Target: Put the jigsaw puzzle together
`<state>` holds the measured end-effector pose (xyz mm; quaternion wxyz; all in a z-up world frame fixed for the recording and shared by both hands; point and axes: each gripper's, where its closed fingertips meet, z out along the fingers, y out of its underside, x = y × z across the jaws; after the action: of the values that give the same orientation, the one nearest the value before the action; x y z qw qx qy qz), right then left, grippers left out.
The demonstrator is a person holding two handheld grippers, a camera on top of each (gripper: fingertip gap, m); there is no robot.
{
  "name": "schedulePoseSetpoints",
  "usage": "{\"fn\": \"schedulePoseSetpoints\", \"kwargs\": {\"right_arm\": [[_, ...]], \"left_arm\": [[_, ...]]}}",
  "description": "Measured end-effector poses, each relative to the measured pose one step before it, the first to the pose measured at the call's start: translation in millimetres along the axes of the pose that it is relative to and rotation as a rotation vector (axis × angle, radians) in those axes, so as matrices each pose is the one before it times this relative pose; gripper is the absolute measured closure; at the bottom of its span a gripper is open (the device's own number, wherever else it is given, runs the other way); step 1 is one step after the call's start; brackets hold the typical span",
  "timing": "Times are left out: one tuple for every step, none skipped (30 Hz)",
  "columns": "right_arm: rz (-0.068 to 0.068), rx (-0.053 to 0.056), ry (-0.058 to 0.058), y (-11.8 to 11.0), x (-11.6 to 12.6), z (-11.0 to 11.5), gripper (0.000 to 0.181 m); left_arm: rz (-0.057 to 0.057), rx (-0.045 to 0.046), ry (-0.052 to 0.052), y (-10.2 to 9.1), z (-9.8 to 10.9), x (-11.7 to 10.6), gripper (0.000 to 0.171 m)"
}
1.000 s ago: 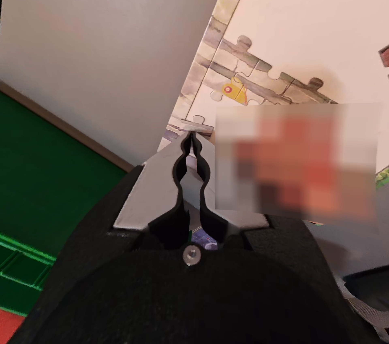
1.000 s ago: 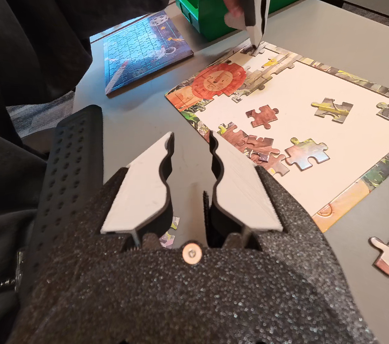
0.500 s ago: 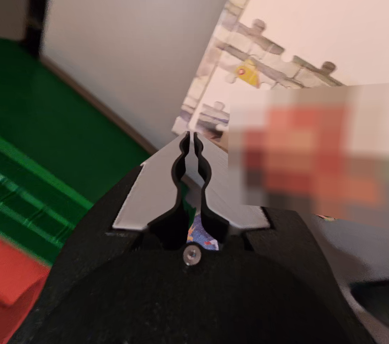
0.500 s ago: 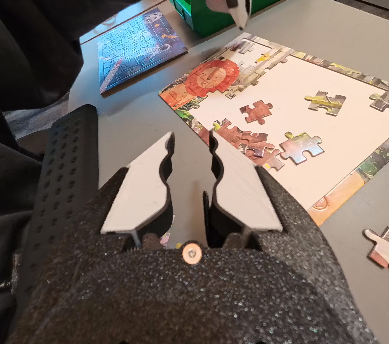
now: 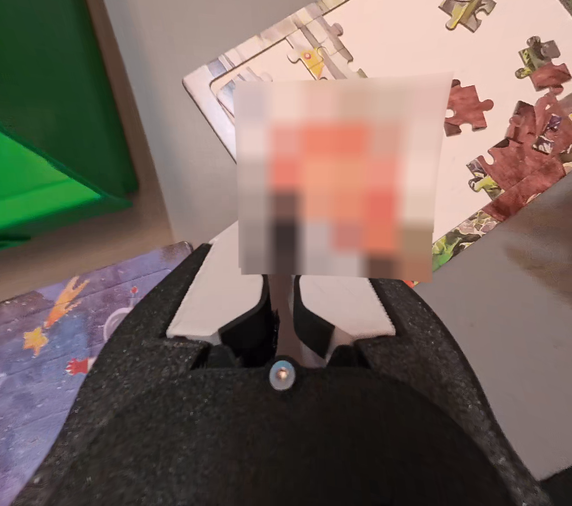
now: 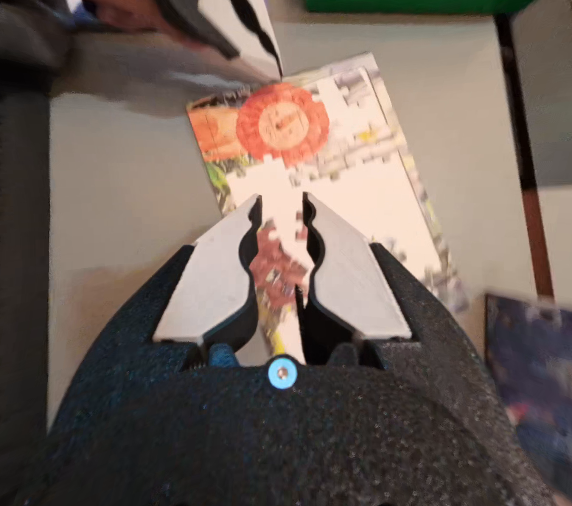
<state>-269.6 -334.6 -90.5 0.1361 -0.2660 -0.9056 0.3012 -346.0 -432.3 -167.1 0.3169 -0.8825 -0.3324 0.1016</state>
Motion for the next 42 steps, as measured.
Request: {"fn": "schedulePoseSetpoints", "kwargs": {"right_arm": [[-0.0141,-0.0025,-0.0573,-16.58,5.62,14.7,0.157],[-0.0008,0.0081,-0.051,-16.79,7.96,17.25,0.159],[0.0006,0.0187,-0.054,-16.23,7.09,18.44,0.164],[-0.0041,0.0278,-0.0492,-13.78,6.7,18.54,0.173],[-0.0006,0.0071,-0.0091,-7.82,11.42,17.85,0.181],[-0.0015,-0.0236,0.0271,-1.36,14.46,16.63,0.181],[-0.0021,-0.0287,0.0227,1.25,10.77,14.9,0.181],[0.0076,-0.0262,0.0101,2.21,6.48,12.44,0.181],[0.0125,-0.0295,0.0098,3.73,4.93,10.13,0.181],[0.0038,-0.0346,0.002,5.37,2.5,8.15,0.181],[-0.0054,-0.0332,0.0134,5.57,3.23,5.88,0.181],[-0.0058,-0.0109,0.0198,2.25,3.79,3.19,0.181],[0.0031,0.0034,0.001,-0.19,0.89,1.35,0.181],[0.0103,0.0059,-0.0073,-1.09,0.0,0.33,0.181],[0.0039,-0.0015,-0.0065,-0.12,0.27,0.31,0.181],[0.0035,0.0023,-0.0022,-0.62,0.72,0.43,0.181],[0.0007,0.0047,-0.0026,-1.01,0.59,0.64,0.181],[0.0038,0.0079,0.0027,-1.35,1.57,0.67,0.181],[0.0075,0.0072,-0.0031,-1.06,0.97,0.6,0.181],[0.0093,0.0047,-0.0071,-0.39,0.26,-0.15,0.181],[0.0045,0.0072,-0.0088,-0.34,-0.57,-1.65,0.181],[-0.0002,0.009,-0.0028,-0.1,-0.05,-3.26,0.181],[0.0001,0.007,0.0129,0.87,2.63,-4.3,0.181],[0.0013,-0.0008,0.0084,2.3,2.59,-3.9,0.181],[0.0027,-0.0073,-0.0031,3.09,1.09,-2.47,0.181],[0.0029,-0.007,-0.0131,2.1,-0.94,-0.58,0.181],[-0.0017,-0.0059,0.0015,1.17,0.54,1.14,0.181],[-0.0068,-0.0059,0.0142,0.4,1.79,2.37,0.181],[-0.0068,-0.0029,0.0116,-0.68,0.87,3.13,0.181],[-0.0063,-0.002,0.0036,-0.96,-0.37,3.16,0.181],[-0.0069,-0.0026,0.0037,-0.99,0.25,1.86,0.181],[-0.0063,-0.0005,0.0251,-1.35,4.3,-0.15,0.181],[-0.0107,-0.0048,0.0194,-0.44,4.23,-0.14,0.181],[-0.0043,-0.0071,0.0107,-0.04,3.06,0.42,0.181],[-0.0003,-0.0041,-0.0087,-0.76,-0.25,0.46,0.181],[-0.0032,-0.0014,-0.0019,-1.1,0.33,0.0,0.181],[-0.0054,0.0009,0.0021,-1.14,0.3,-0.98,0.181],[-0.0041,-0.0015,-0.0063,-0.34,-1.27,-1.92,0.181],[-0.0031,-0.0037,-0.0111,0.56,-1.93,-2.55,0.181],[-0.0002,-0.0071,-0.0148,1.86,-2.2,-1.97,0.181],[0.0054,-0.0236,-0.0252,4.77,-3.2,-0.17,0.181],[0.0032,-0.0336,-0.0146,5.72,-1.18,1.42,0.181]], "left_arm": [[-0.0155,0.00597,0.0015,2.66,1.9,-0.09,0.171],[-0.0192,0.00583,0.004,1.98,0.96,-0.2,0.171],[-0.0203,0.00565,0.0069,1.81,1.17,0.07,0.171],[-0.013,-0.00304,0.0145,2.93,1.07,1.73,0.171],[-0.0015,-0.01361,0.0137,4.21,0.78,1.13,0.171],[-0.0036,-0.00186,0.0081,2.05,-0.21,-0.87,0.171],[-0.0149,0.00604,0.013,0.38,-0.38,-0.93,0.171],[-0.0219,0.00664,0.016,0.22,-0.08,-0.29,0.171],[-0.0137,0.00758,0.0129,0.32,-0.08,-0.19,0.171],[-0.0016,0.00599,0.0116,0.53,0.05,-0.55,0.171],[-0.0018,0.00505,0.0123,0.49,-0.12,-0.2,0.171],[-0.0052,0.00533,0.0113,0.43,0.3,-0.04,0.171],[-0.0003,0.00456,0.0095,0.38,-0.03,-0.06,0.171],[0.0047,0.00279,0.0093,0.31,-0.18,-0.04,0.171],[-0.0001,0.0015,0.0103,-0.15,-0.09,0.1,0.171],[-0.0065,0.00081,0.0092,-0.29,0.11,0.14,0.171],[-0.0038,0.00046,0.0046,-0.02,0.08,-0.05,0.171],[0.0024,0.00085,-0.0008,0.1,-0.12,-0.27,0.171],[0.0047,0.00178,-0.0042,0.31,-0.01,-0.22,0.171],[0.0037,0.00228,-0.0048,-0.08,-0.13,-0.3,0.171],[0.0026,0.00171,-0.0042,-0.1,-0.08,-0.15,0.171],[0.0028,0.00058,-0.0036,-0.05,-0.07,-0.09,0.171],[0.002,0.00023,-0.0021,-0.23,0.06,0.01,0.171],[0.0002,0.00077,-0.0002,-0.25,0.14,0.25,0.171],[-0.0007,0.00148,0.0015,-0.32,0.09,0.34,0.171],[-0.0024,0.00152,0.0029,-0.22,-0.25,0.29,0.171],[-0.0039,0.00056,0.0029,-0.2,-0.16,0.15,0.171],[-0.0021,-0.00007,0.0014,-0.06,-0.44,0.08,0.171],[0.0001,0.00019,-0.0001,-0.06,-0.15,-0.19,0.171],[0.0,0.00009,-0.0006,-0.05,0.17,-0.11,0.171],[0.0003,-0.00058,-0.0011,-0.03,0.05,-0.18,0.171],[0.0016,-0.00096,-0.0011,0.0,0.12,-0.08,0.171],[0.0015,-0.00023,-0.0011,-0.06,0.11,-0.13,0.171],[0.0007,0.0004,-0.0013,-0.04,0.06,-0.1,0.171],[0.0012,0.00039,-0.001,-0.04,0.06,-0.09,0.171],[0.0001,0.00036,0.0002,-0.1,0.16,-0.15,0.171],[-0.0023,0.00015,0.0019,-0.05,0.02,-0.07,0.171],[-0.0026,0.00008,0.0027,-0.12,0.01,-0.17,0.171],[-0.0013,0.0005,0.0026,0.02,0.08,-0.01,0.171],[-0.0018,0.00098,0.0026,-0.06,0.08,-0.11,0.171],[-0.0028,0.00093,0.0023,-0.02,-0.09,-0.04,0.171],[-0.0013,0.00018,0.0014,0.01,0.02,-0.01,0.171]]}}
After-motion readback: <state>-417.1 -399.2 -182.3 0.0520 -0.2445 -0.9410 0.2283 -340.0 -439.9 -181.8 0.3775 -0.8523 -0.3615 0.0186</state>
